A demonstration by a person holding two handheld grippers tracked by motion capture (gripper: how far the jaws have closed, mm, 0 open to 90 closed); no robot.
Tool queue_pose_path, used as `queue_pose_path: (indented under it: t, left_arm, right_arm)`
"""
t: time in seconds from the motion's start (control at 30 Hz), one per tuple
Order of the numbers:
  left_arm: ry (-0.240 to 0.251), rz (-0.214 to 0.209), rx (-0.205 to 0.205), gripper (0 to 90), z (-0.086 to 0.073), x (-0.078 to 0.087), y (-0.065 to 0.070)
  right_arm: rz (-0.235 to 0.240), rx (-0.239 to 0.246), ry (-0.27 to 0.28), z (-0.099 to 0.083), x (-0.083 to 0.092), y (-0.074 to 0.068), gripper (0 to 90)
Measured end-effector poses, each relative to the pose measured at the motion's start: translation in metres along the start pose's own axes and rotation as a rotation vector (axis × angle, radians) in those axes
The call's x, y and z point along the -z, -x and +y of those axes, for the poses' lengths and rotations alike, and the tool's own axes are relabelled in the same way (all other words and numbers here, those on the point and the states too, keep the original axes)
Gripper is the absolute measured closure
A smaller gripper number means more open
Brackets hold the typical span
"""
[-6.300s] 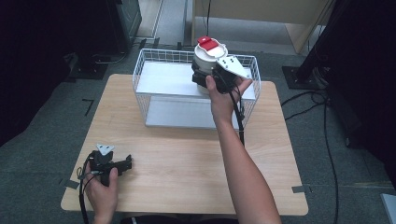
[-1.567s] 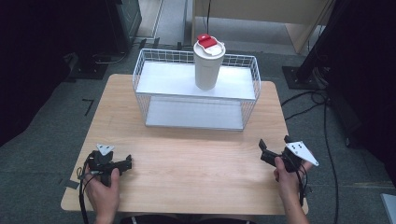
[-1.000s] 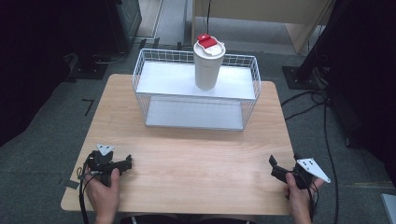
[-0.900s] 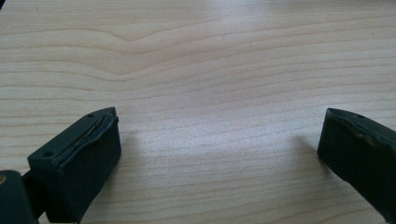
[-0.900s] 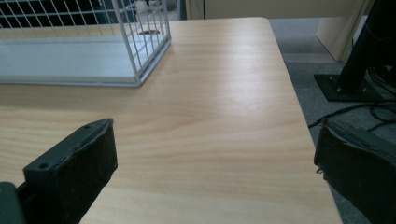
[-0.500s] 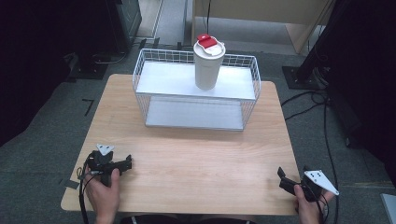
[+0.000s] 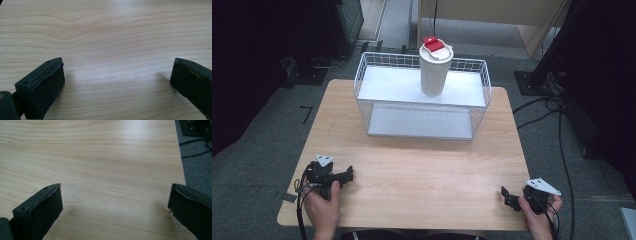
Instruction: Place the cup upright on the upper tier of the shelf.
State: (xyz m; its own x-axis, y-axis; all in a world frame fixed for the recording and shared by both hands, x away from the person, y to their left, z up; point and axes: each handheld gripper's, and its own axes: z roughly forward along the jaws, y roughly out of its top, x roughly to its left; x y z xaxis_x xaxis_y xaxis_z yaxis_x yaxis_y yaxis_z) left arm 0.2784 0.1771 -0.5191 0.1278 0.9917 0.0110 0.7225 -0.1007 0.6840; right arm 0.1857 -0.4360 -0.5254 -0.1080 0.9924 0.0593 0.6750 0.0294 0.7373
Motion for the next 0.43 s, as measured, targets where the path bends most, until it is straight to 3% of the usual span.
queue_pose_path:
  t: [0.17,0.43]
  left_arm:
    - [-0.001,0.0,-0.001,0.0,0.0,0.0001,-0.0001]
    - [0.0,0.0,0.0,0.0,0.0001,0.0,0.0]
  right_arm:
    - [-0.013,0.001,-0.034,-0.001,-0.0006,-0.0016,0.0]
    - [-0.038,0.008,-0.042,-0.0006,-0.0018,-0.0032,0.0]
